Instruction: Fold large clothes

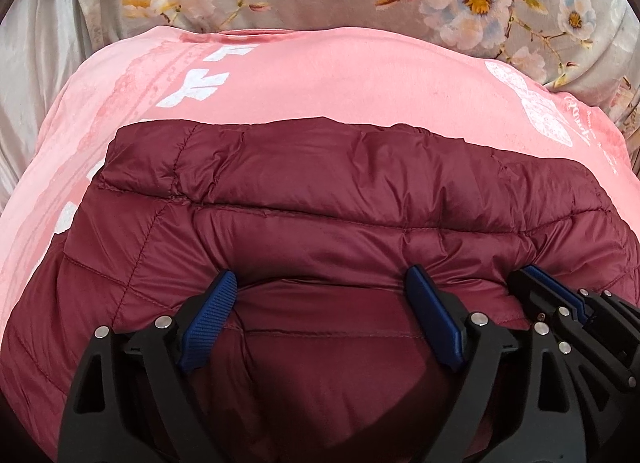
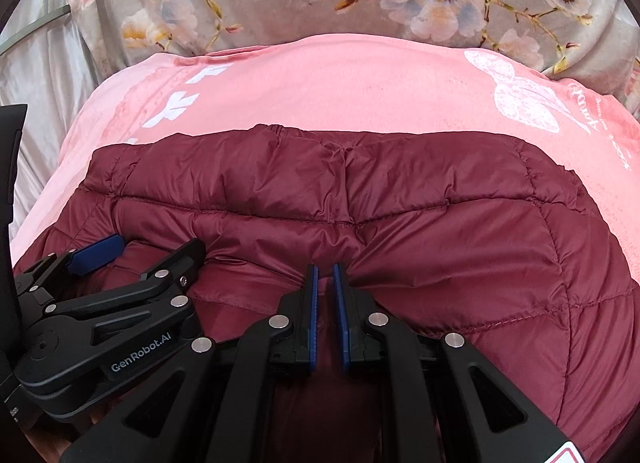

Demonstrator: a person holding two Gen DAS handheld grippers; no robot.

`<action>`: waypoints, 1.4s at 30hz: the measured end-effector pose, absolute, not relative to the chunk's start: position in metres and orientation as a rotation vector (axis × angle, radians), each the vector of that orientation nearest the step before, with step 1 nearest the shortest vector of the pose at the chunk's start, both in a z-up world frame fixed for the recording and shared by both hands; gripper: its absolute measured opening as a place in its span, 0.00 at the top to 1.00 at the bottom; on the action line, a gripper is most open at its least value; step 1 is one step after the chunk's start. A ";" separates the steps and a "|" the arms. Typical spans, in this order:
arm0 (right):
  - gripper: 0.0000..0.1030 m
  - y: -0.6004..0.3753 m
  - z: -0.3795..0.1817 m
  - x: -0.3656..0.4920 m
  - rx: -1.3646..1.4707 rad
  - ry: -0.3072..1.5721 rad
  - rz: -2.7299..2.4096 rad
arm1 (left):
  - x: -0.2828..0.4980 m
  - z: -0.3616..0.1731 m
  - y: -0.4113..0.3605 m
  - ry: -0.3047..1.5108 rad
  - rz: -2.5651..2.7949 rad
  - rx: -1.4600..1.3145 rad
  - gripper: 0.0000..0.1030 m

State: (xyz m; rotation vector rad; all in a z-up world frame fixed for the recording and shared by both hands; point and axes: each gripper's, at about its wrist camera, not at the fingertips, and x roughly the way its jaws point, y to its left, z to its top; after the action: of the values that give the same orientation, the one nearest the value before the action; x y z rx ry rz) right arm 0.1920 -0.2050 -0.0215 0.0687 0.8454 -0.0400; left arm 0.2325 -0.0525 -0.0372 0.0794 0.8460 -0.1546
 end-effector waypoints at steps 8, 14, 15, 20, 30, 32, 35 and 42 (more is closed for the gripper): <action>0.89 -0.210 -0.023 0.192 0.103 0.844 -0.024 | 0.233 -0.035 -0.049 0.842 -0.179 0.049 0.16; 0.86 -0.197 0.002 0.164 0.162 0.824 -0.012 | 0.194 -0.003 0.016 0.839 -0.207 -0.185 0.16; 0.86 -0.192 0.005 0.156 0.185 0.820 0.016 | 0.187 0.001 0.028 0.833 -0.190 -0.206 0.16; 0.86 -0.152 0.004 0.136 0.155 0.834 0.091 | 0.152 0.011 0.116 0.795 -0.030 -0.379 0.10; 0.87 -0.128 -0.028 0.122 0.131 0.843 0.087 | 0.136 -0.037 0.176 0.885 0.013 -0.602 0.09; 0.87 -0.129 -0.030 0.122 0.133 0.841 0.088 | 0.141 -0.036 0.167 0.893 -0.022 -0.595 0.09; 0.87 -0.129 -0.031 0.122 0.126 0.840 0.086 | 0.149 -0.036 0.154 0.899 -0.052 -0.597 0.12; 0.89 -0.144 -0.019 0.104 0.224 0.825 0.101 | 0.147 -0.003 0.139 0.841 -0.142 -0.541 0.77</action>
State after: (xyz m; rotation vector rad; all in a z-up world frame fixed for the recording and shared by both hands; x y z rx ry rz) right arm 0.1042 -0.1439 -0.0192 0.2243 0.8247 0.1012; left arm 0.1475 0.1389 -0.0033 -0.5408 0.8407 -0.1425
